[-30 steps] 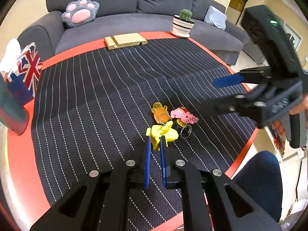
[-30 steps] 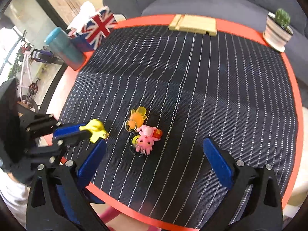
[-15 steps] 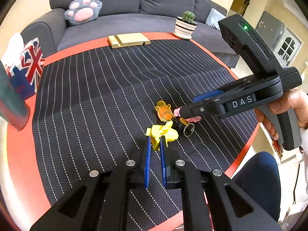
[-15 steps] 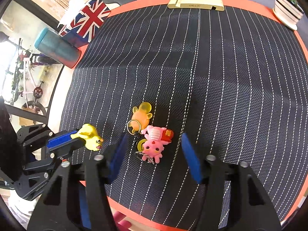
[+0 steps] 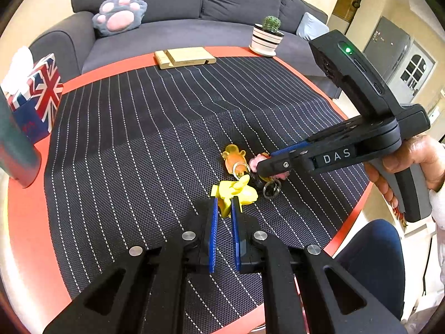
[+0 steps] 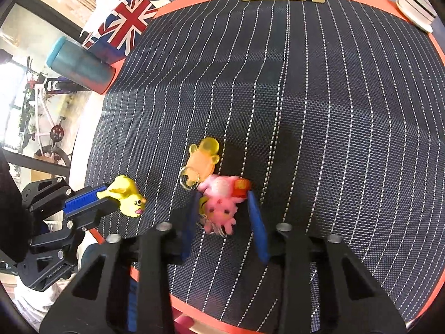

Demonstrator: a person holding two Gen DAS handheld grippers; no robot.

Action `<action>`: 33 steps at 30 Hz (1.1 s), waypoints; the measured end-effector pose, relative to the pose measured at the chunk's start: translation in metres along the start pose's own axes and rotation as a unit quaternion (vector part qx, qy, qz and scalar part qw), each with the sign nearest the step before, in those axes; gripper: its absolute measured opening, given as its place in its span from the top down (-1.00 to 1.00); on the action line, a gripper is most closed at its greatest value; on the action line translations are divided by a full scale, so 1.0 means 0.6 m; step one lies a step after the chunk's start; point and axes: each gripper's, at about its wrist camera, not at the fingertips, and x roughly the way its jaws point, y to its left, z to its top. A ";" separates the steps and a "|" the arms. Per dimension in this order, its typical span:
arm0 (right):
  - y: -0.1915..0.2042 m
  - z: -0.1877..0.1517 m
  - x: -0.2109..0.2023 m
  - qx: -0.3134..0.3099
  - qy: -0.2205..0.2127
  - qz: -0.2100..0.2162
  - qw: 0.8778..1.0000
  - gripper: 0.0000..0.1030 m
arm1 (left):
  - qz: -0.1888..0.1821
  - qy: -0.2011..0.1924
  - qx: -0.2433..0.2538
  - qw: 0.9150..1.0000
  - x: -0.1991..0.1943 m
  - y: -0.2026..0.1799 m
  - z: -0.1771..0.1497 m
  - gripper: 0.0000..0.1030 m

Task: Collect trash
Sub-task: 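Grasp the pink pig keychain with the right tool, then carry the pink pig and yellow duck keychains over the pink bin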

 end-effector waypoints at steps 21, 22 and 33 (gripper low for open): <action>0.017 -0.038 -0.092 -0.020 -0.070 0.009 0.997 0.42 | -0.003 -0.011 0.001 1.000 -0.027 -0.007 -0.004 0.83; 0.019 -0.043 -0.097 -0.024 -0.073 0.008 0.997 0.42 | -0.004 -0.013 0.002 1.000 -0.031 -0.009 -0.005 0.83; 0.073 -0.117 -0.148 -0.077 -0.107 0.003 0.991 0.42 | -0.011 -0.032 0.027 0.999 -0.077 -0.053 -0.028 0.83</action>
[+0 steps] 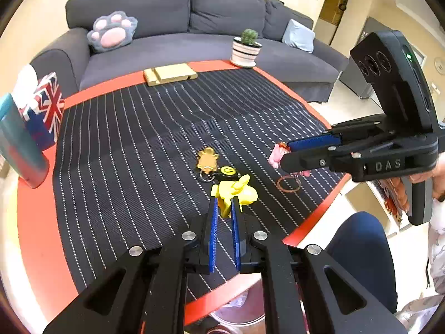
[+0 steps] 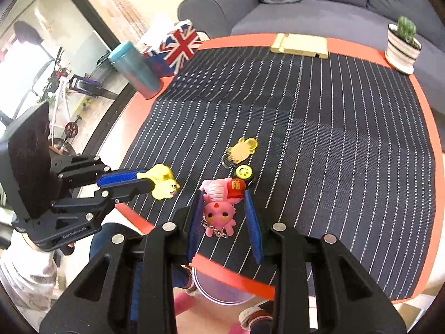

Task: Collect trash
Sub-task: 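Carry the pink pig and yellow duck keychains over the pink bin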

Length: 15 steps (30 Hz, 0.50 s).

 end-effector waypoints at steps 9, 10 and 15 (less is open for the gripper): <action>0.059 -0.051 -0.042 -0.060 -0.012 -0.025 0.998 0.42 | -0.008 -0.006 0.023 1.000 -0.038 -0.041 -0.026 0.83; 0.065 -0.057 -0.046 -0.065 -0.013 -0.027 0.997 0.42 | -0.007 -0.006 0.025 1.000 -0.041 -0.042 -0.030 0.83; 0.083 -0.090 -0.059 -0.079 -0.014 -0.030 0.996 0.42 | -0.001 -0.014 0.025 1.000 -0.062 -0.054 -0.051 0.83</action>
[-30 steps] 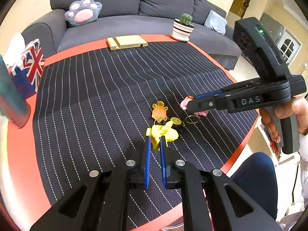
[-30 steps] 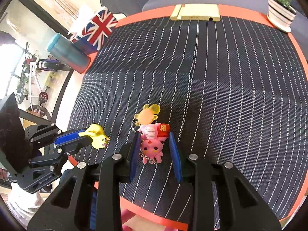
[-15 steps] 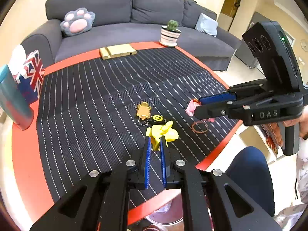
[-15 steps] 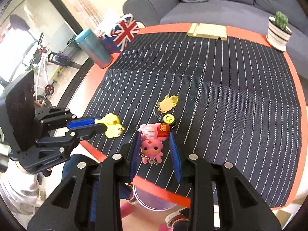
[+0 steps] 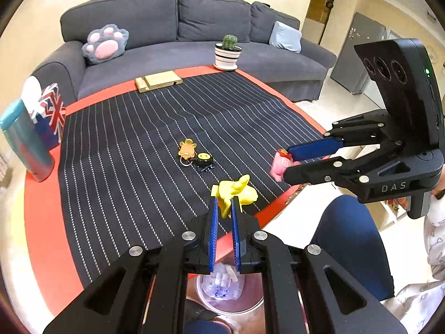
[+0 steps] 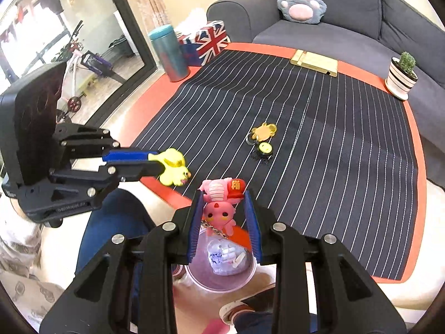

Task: Collect trash
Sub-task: 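Carry the pink pig and yellow duck keychains over the pink bin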

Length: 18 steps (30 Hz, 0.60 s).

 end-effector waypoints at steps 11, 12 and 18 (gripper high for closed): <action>0.036 -0.067 -0.014 -0.013 0.013 0.001 1.000 0.42 | -0.009 -0.003 -0.004 1.000 -0.036 -0.030 -0.040 0.83; 0.039 -0.073 -0.013 -0.013 0.014 0.003 1.000 0.42 | -0.009 -0.004 -0.003 1.000 -0.039 -0.034 -0.044 0.83; 0.059 -0.103 -0.006 -0.019 0.029 0.017 0.999 0.42 | -0.019 -0.004 -0.004 1.000 -0.051 -0.053 -0.065 0.83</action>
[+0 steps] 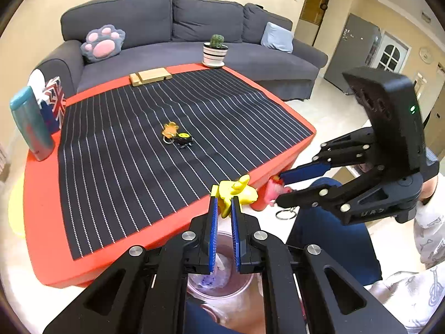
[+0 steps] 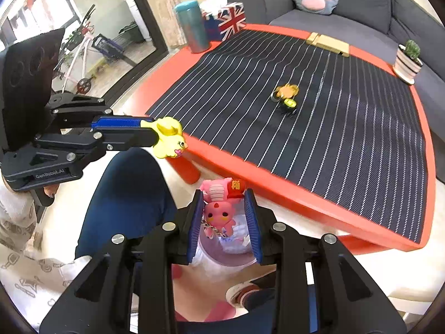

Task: Collect trash
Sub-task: 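Carry the pink pig and yellow duck keychains over the pink bin, then open the right tool to drop the pink pig while the left tool holds the duck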

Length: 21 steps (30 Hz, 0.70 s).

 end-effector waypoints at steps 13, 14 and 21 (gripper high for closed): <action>0.007 -0.014 0.007 0.000 0.000 0.009 1.000 -0.55 | 0.002 0.006 -0.005 1.000 -0.001 0.004 -0.014 0.83; 0.005 -0.014 0.005 0.003 -0.003 0.005 1.000 -0.59 | 0.003 0.007 -0.005 1.000 0.000 0.004 -0.015 0.83; -0.007 -0.015 -0.004 0.015 -0.012 -0.003 1.000 -0.73 | 0.001 0.017 -0.003 1.000 0.008 0.001 -0.021 0.83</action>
